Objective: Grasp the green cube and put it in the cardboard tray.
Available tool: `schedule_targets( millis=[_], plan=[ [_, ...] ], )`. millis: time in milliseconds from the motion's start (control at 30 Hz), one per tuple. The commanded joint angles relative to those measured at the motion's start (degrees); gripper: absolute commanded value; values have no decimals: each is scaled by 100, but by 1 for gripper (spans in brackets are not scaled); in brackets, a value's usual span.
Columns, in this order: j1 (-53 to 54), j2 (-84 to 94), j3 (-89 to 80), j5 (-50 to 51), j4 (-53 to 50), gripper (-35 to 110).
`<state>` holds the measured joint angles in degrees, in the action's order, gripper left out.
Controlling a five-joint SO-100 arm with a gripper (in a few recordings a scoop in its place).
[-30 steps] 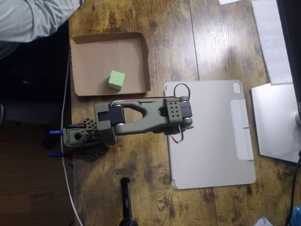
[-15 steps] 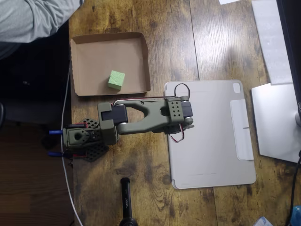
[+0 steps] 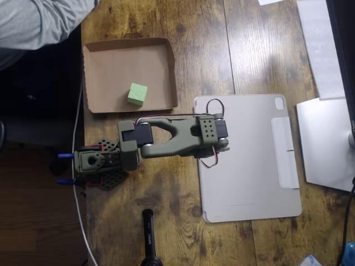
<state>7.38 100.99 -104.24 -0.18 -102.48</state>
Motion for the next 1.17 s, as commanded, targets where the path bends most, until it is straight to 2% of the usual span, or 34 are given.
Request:
schedule_targets(
  millis=[0,1133],
  plan=[
    [-18,79,0,-26,-70,6],
    [132,316,9,26,-62,6]
  ],
)
